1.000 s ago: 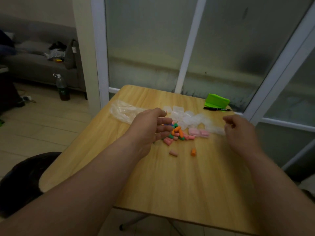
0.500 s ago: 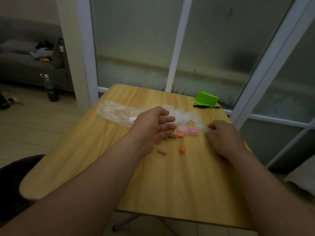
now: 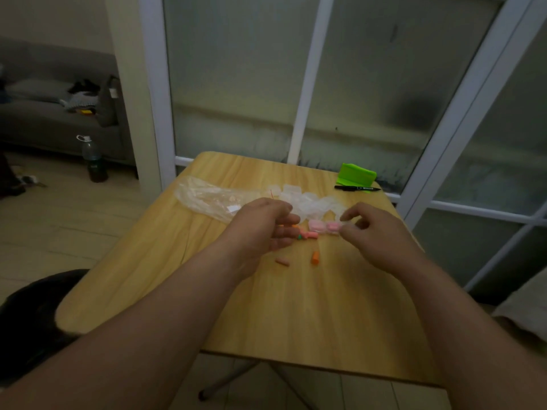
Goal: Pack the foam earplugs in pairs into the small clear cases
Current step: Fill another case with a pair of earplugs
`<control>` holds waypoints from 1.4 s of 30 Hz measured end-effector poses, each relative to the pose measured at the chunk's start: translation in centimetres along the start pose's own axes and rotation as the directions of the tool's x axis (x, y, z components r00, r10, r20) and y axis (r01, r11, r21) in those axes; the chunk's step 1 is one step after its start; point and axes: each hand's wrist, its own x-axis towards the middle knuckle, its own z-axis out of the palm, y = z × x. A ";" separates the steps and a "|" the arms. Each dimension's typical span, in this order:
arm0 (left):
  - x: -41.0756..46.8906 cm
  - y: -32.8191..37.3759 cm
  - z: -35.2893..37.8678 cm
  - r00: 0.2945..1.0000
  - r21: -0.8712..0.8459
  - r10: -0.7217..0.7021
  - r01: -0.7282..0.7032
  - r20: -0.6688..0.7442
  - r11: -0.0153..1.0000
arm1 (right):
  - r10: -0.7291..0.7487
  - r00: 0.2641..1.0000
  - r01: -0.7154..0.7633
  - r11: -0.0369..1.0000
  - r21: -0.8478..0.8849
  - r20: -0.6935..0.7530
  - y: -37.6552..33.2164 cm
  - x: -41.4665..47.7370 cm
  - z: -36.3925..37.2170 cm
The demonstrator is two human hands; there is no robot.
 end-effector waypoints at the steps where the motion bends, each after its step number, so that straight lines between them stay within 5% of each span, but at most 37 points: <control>1: -0.2 -0.2 -0.1 1.000 0.031 0.010 -0.011 0.008 0.999 | -0.020 0.999 0.022 0.997 0.076 -0.029 -1.0 -0.3 0.1; 6: -1.4 -0.2 -0.4 0.995 0.050 -0.029 0.024 0.099 0.998 | -0.134 0.990 0.142 0.908 0.394 -0.048 -5.2 -1.4 1.4; 13: -2.0 -0.1 -1.0 0.979 -0.004 -0.008 0.009 0.204 1.000 | -0.282 0.959 0.256 0.883 0.393 0.009 -6.2 -1.9 3.3; 21: -1.6 0.1 -1.4 0.975 -0.022 0.007 -0.002 0.222 1.000 | -0.222 0.970 0.131 0.821 0.556 0.100 -5.9 -1.9 3.0; 28: -2.1 0.6 -1.9 0.970 0.094 0.055 -0.079 0.238 0.992 | -0.005 0.969 -0.173 0.704 0.688 0.248 -5.6 -1.6 3.4; 42: -2.6 1.2 -3.0 0.948 0.225 0.038 -0.114 0.317 0.968 | -0.011 0.957 -0.220 0.627 0.747 0.291 -6.0 -1.4 3.6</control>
